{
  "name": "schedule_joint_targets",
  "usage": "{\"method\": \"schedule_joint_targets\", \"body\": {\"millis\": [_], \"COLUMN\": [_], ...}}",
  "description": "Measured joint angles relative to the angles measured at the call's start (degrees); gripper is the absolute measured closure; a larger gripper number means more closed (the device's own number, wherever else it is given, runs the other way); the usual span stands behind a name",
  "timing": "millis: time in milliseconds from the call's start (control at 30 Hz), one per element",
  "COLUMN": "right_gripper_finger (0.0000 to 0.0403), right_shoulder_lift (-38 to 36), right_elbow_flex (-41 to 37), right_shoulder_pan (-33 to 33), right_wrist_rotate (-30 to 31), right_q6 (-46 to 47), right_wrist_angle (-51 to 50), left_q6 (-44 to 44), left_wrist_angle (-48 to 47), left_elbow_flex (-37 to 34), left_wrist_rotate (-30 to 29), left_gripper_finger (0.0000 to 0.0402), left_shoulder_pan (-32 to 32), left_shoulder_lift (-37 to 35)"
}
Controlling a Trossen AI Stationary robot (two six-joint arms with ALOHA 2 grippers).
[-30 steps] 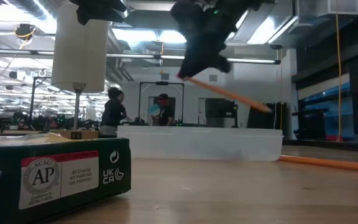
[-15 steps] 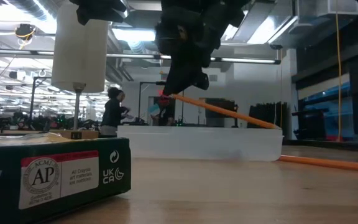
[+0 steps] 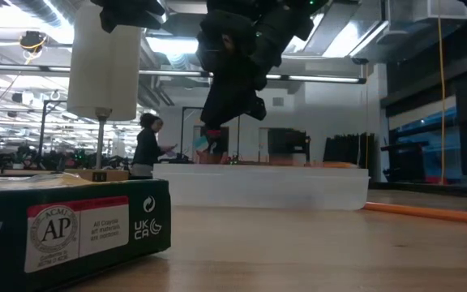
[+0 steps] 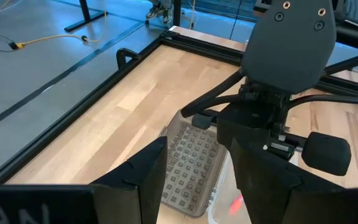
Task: Pack school essentials
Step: Put the orange pencil into the transparent supply box
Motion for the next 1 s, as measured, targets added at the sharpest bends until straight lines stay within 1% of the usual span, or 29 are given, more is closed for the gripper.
{"method": "schedule_joint_targets", "body": {"millis": [233, 300, 533, 633, 667, 733, 867, 933, 1000], "right_gripper_finger": [0.0292, 0.0286, 0.0279, 0.0279, 0.0279, 0.0279, 0.0279, 0.0279, 0.0279], "right_shoulder_lift": [-0.02, -0.02, -0.17, -0.17, -0.17, -0.17, -0.28, -0.28, -0.28], "right_elbow_flex": [0.00, 0.02, 5.39, 9.83, 11.71, 16.13, 25.93, 30.13, 33.74], "right_shoulder_pan": [-0.15, -0.69, -3.49, -3.85, -3.85, -3.85, -3.36, -2.49, -1.25], "right_wrist_rotate": [-0.09, -0.57, -7.10, -9.39, -10.03, -10.49, -9.44, -6.63, -3.04], "right_q6": [0.17, 1.72, 8.92, 9.18, 9.20, 9.19, 6.58, 4.66, 4.35], "right_wrist_angle": [1.54, 1.85, -0.15, -2.71, -4.68, -11.66, -31.19, -41.86, -51.55], "left_q6": [0.02, 0.02, 0.09, 0.09, 0.07, 0.07, 0.04, 0.04, 0.01], "left_wrist_angle": [-0.02, 0.00, 0.00, 0.00, -0.01, 0.00, 0.00, 0.00, 0.00], "left_elbow_flex": [0.00, 0.00, 0.00, 0.00, 0.00, 0.00, 0.00, 0.00, 0.00], "left_wrist_rotate": [-0.30, -0.33, -1.23, -1.36, -1.36, -1.36, -1.36, -1.26, 0.34], "left_gripper_finger": [0.0227, 0.0227, 0.0227, 0.0227, 0.0227, 0.0227, 0.0227, 0.0227, 0.0227], "left_shoulder_pan": [0.00, 0.00, 0.00, 0.00, 0.00, 0.00, 0.00, 0.00, 0.00], "left_shoulder_lift": [0.01, 0.01, 0.01, -0.01, -0.01, -0.02, 0.00, 0.01, -0.01]}}
